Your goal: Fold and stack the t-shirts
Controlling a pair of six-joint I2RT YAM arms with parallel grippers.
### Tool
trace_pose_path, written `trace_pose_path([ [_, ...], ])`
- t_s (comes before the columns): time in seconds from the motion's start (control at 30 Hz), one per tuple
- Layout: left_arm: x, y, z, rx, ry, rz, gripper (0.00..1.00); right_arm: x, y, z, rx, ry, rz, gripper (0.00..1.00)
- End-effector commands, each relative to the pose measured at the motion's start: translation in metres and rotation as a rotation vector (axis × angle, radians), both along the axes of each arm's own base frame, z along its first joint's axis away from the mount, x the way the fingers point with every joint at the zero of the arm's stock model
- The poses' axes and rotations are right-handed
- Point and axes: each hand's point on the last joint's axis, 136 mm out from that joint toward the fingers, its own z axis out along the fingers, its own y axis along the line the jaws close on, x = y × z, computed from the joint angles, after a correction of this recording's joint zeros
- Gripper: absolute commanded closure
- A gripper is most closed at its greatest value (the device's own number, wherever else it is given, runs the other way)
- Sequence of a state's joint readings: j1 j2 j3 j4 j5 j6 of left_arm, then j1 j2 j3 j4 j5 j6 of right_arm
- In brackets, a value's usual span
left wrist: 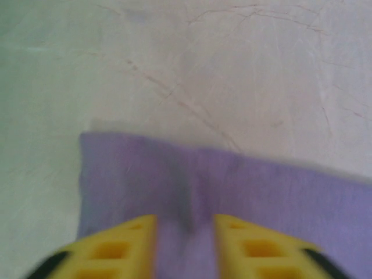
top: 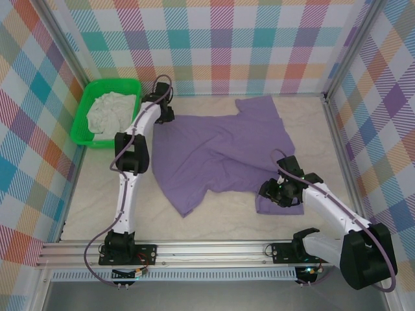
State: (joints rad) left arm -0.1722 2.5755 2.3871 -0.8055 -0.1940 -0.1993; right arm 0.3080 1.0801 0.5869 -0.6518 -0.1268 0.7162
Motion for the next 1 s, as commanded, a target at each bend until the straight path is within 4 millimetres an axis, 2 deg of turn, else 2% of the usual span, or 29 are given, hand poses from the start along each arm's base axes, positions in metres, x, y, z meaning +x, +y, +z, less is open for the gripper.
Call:
trace_pose_path([
  [0.0, 0.004, -0.015, 0.122, -0.088, -0.248, -0.02, 0.25, -0.001, -0.005, 0.004, -0.025, -0.003, -0.028, 0.49],
  [0.07, -0.005, -0.015, 0.151, -0.098, -0.289, -0.027, 0.03, 0.002, -0.005, 0.005, -0.028, -0.006, -0.026, 0.48],
  [0.1, -0.012, -0.017, 0.166, -0.103, -0.304, -0.039, 0.0, 0.003, -0.004, 0.006, -0.029, -0.009, -0.021, 0.48],
  [0.2, -0.038, -0.025, 0.192, -0.114, -0.313, -0.081, 0.0, 0.008, -0.005, 0.012, -0.046, -0.024, -0.006, 0.47],
  [0.27, -0.063, -0.035, 0.195, -0.125, -0.291, -0.113, 0.0, 0.013, -0.007, 0.017, -0.065, -0.043, 0.004, 0.44],
  [0.3, -0.076, -0.039, 0.186, -0.126, -0.265, -0.124, 0.0, 0.014, -0.009, 0.019, -0.074, -0.052, 0.006, 0.43],
  [0.37, -0.107, -0.044, 0.182, -0.144, -0.248, -0.118, 0.0, 0.018, -0.01, 0.025, -0.084, -0.071, 0.014, 0.42],
  [0.5, -0.174, -0.037, 0.143, -0.207, -0.141, -0.036, 0.15, 0.026, -0.003, 0.035, -0.069, -0.099, 0.063, 0.41],
  [0.57, -0.204, -0.032, 0.121, -0.224, -0.077, 0.001, 0.19, 0.029, 0.006, 0.04, -0.03, -0.108, 0.112, 0.43],
  [0.7, -0.253, -0.024, 0.092, -0.235, -0.006, 0.042, 0.19, 0.035, 0.035, 0.048, 0.074, -0.12, 0.229, 0.49],
  [0.83, -0.285, -0.017, 0.082, -0.228, 0.011, 0.067, 0.19, 0.037, 0.069, 0.049, 0.093, -0.112, 0.349, 0.5],
  [0.97, -0.314, -0.004, 0.072, -0.207, 0.036, 0.107, 0.18, 0.035, 0.118, 0.048, 0.087, -0.104, 0.489, 0.49],
])
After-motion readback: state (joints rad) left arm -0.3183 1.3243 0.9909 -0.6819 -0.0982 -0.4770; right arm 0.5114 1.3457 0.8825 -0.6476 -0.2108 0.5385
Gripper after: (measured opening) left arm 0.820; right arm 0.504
